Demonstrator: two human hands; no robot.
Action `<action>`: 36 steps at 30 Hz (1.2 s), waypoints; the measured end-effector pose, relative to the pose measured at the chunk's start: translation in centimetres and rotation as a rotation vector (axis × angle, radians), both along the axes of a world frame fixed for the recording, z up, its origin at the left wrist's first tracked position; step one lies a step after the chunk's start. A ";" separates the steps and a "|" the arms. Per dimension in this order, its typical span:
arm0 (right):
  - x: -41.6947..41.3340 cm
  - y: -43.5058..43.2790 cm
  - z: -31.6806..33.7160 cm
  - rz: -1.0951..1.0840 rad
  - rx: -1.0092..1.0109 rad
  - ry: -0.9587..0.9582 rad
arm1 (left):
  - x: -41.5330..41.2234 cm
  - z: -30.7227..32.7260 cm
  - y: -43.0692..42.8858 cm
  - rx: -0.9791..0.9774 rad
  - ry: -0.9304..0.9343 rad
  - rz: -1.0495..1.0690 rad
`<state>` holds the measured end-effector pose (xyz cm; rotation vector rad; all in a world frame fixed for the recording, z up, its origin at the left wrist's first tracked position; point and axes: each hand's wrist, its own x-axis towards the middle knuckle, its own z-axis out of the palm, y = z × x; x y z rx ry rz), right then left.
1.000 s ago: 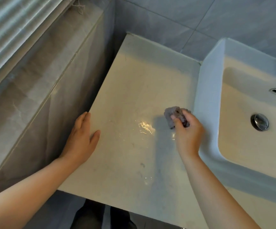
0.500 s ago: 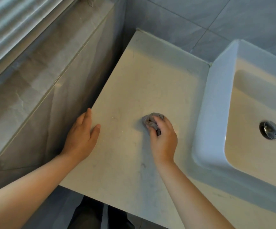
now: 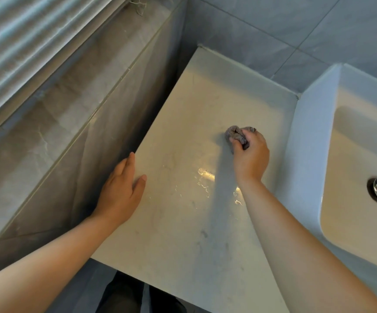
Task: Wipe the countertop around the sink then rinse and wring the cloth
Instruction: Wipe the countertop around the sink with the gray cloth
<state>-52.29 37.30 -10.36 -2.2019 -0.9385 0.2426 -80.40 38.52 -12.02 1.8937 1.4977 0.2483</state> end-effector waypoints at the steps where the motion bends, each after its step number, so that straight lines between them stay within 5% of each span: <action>1: -0.7 0.1 -0.4 0.003 0.001 -0.005 | 0.0 0.0 0.0 0.001 -0.001 0.001; 9: -8.3 -3.6 -0.9 0.240 -0.006 0.022 | -0.1 0.1 0.1 -0.024 -0.031 0.013; 14: -9.0 -5.6 1.1 0.294 -0.044 0.318 | -1.2 0.5 0.3 -0.093 -0.160 0.117; 24: -3.4 -3.6 4.5 0.073 -0.163 0.145 | -1.8 0.9 -2.6 -0.037 -0.051 0.099; 27: -4.3 -3.8 5.6 0.057 -0.167 0.411 | -1.2 2.0 -3.2 0.091 -0.086 0.046; 30: -5.4 -5.0 6.4 0.050 -0.210 0.989 | 0.3 3.9 -3.8 0.102 -0.226 0.028; 32: -6.1 -6.0 6.6 0.021 -0.224 1.176 | 1.4 4.9 -4.1 -0.064 -0.354 0.081; 36: -7.2 -7.3 7.0 0.008 -0.164 1.230 | 3.6 6.1 -3.9 -0.669 -0.728 0.410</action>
